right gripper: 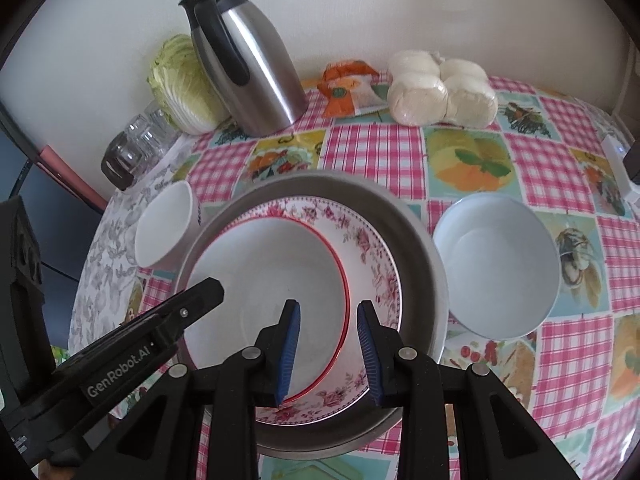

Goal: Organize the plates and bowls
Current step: 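Open both grippers to release the red-rimmed bowl, then withdraw both grippers and move them toward the white square bowl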

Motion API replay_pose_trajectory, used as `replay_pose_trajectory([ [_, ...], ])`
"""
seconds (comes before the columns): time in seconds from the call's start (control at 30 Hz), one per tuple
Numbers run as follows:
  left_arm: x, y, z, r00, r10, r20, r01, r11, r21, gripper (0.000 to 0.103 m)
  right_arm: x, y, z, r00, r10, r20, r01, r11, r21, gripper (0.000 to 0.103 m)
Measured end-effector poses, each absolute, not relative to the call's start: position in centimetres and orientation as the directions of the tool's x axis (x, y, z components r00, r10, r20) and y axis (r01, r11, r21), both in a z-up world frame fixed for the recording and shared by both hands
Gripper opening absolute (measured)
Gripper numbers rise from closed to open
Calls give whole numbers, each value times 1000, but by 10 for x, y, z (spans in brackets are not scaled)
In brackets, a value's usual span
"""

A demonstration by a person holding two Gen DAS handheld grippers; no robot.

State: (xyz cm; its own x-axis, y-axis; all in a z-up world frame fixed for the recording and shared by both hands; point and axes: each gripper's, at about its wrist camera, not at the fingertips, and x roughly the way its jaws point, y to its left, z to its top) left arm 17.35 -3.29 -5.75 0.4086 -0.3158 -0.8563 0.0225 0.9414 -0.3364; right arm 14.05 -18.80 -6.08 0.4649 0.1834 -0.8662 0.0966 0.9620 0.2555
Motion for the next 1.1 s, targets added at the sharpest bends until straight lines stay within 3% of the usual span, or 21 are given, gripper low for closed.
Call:
replay_pose_trajectory([
  [0.13,172,-31,-49,431,-299,-851,23,947,-321,38,139,-189,-58,471,168,-866,106,964,245,33],
  [0.23,171,-28,-45,446,-291,-846,10,947,-320,50,138,-189,-55,477,164,-864,107,964,242,34],
  [0.37,170,-24,-43,456,-281,-844,-13,947,-322,59,137,-191,-52,487,146,-861,116,966,229,49],
  [0.57,170,-18,-44,464,-253,-849,-44,951,-307,69,137,-195,-53,482,115,-869,145,967,208,62],
  [0.7,170,-15,-44,468,-217,-857,-65,958,-279,79,137,-198,-54,479,97,-873,157,968,194,80],
  [1.1,171,-6,-47,475,-142,-868,-109,970,-218,86,137,-195,-50,503,70,-862,144,976,164,102],
])
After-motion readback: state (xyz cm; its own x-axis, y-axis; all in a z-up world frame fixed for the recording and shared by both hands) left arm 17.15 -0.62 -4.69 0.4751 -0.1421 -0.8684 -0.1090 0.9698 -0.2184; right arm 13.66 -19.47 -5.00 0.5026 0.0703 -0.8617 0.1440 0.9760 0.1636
